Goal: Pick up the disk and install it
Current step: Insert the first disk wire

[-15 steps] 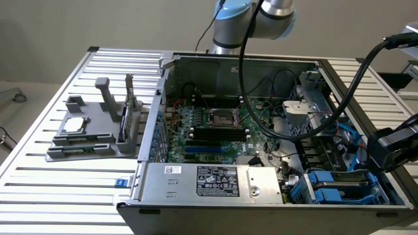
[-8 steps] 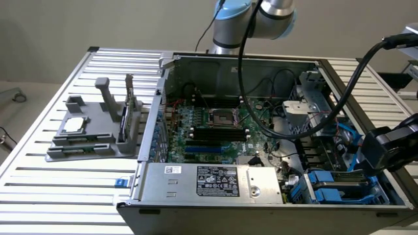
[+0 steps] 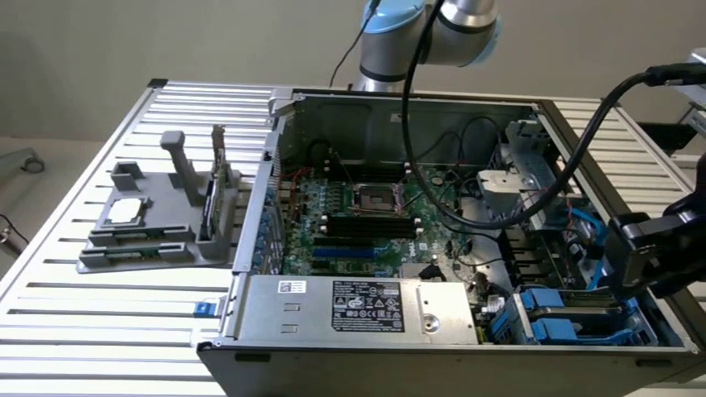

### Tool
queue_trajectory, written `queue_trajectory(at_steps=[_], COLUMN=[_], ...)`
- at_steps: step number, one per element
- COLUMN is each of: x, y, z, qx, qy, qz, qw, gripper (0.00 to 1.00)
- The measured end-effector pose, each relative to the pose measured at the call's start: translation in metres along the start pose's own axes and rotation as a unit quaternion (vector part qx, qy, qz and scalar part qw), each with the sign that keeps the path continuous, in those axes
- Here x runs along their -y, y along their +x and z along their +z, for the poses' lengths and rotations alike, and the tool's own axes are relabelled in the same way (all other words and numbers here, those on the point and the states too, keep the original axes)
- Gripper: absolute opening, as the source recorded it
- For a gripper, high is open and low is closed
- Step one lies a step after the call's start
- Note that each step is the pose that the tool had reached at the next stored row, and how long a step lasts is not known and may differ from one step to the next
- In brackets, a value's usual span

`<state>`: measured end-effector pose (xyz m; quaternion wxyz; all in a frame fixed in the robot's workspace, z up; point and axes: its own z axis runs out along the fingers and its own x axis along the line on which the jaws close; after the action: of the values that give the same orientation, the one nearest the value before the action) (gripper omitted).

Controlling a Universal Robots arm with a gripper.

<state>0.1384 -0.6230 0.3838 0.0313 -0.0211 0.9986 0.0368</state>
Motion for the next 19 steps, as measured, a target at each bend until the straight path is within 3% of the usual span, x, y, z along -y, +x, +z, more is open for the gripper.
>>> queue_trajectory(at_steps=[5, 10, 11, 15, 19], x=[0.0004, 0.0007, 0.0008, 0.0011, 0.0013], y=[0.0, 0.001, 0.001, 0.001, 0.001], z=[0.0046, 0.0094, 0.0103, 0.0142, 0.0176], qx=[0.0033, 0.0065, 0.0072, 0.0098, 0.0124], qy=[0.003, 0.0058, 0.0064, 0.0088, 0.0111], qz=[0.045, 0.09, 0.099, 0.135, 0.171], qw=[0.999, 0.9959, 0.995, 0.9907, 0.9852], gripper=[0.4, 0.38, 0.31, 0.31, 0.31])
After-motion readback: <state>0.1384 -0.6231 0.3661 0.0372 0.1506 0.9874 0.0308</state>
